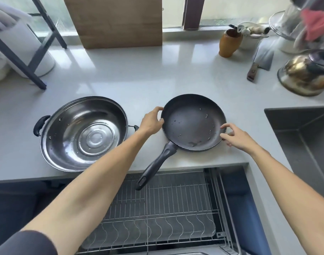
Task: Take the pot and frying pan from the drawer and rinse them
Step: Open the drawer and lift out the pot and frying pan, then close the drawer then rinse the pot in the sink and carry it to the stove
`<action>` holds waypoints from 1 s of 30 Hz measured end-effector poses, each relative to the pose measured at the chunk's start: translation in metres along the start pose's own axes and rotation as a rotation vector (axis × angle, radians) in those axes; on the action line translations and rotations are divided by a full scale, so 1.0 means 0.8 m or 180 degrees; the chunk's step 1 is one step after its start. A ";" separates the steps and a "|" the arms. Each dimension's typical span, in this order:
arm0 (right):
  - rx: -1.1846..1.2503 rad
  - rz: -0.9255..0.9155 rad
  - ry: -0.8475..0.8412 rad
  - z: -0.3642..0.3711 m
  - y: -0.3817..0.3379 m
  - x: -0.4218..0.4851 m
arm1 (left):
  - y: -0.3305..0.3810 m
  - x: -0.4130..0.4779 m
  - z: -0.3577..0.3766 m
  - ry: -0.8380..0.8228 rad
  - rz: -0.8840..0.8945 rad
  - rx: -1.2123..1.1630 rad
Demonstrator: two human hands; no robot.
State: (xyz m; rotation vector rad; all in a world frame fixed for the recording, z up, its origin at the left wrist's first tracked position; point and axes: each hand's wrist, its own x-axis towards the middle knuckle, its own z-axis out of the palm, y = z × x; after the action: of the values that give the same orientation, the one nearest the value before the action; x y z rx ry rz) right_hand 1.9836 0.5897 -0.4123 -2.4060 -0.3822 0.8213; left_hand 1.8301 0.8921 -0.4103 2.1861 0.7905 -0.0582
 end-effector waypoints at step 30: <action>0.1917 0.0257 0.0414 0.324 0.134 -0.659 | -0.273 -0.715 0.053 -0.0205 0.0044 -0.0927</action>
State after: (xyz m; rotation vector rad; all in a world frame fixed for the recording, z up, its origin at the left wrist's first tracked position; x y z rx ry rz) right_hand 1.4222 0.3862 -0.3974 -1.9014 0.0210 0.6868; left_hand 1.2572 0.6721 -0.4210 1.9048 0.7007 -0.0056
